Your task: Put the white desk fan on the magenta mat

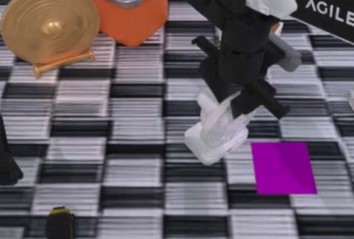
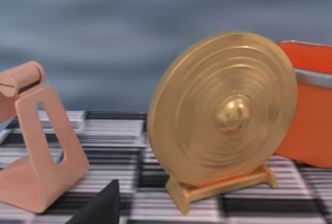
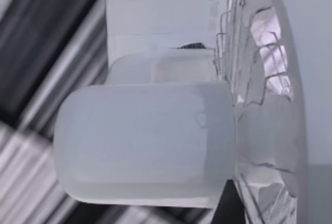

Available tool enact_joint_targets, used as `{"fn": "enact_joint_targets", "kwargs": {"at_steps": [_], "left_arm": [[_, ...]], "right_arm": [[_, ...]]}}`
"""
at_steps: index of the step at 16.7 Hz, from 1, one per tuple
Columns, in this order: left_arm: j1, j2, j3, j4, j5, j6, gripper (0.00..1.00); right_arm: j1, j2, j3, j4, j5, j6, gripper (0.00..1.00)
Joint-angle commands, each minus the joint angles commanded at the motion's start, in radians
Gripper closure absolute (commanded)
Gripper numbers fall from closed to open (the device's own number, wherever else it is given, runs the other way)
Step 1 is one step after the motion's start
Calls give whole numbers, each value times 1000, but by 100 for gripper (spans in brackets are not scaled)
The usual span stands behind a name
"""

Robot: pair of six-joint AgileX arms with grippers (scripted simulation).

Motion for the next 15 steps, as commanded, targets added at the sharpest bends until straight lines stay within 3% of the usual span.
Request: {"fn": "enact_joint_targets", "kwargs": {"at_steps": [8, 15], "left_arm": [[0, 0, 0, 0, 0, 0, 0], [0, 0, 0, 0, 0, 0, 0]], "right_arm": [[-2, -6, 3, -4, 0, 1, 100], [5, 20, 224, -198, 0, 2, 100]]}}
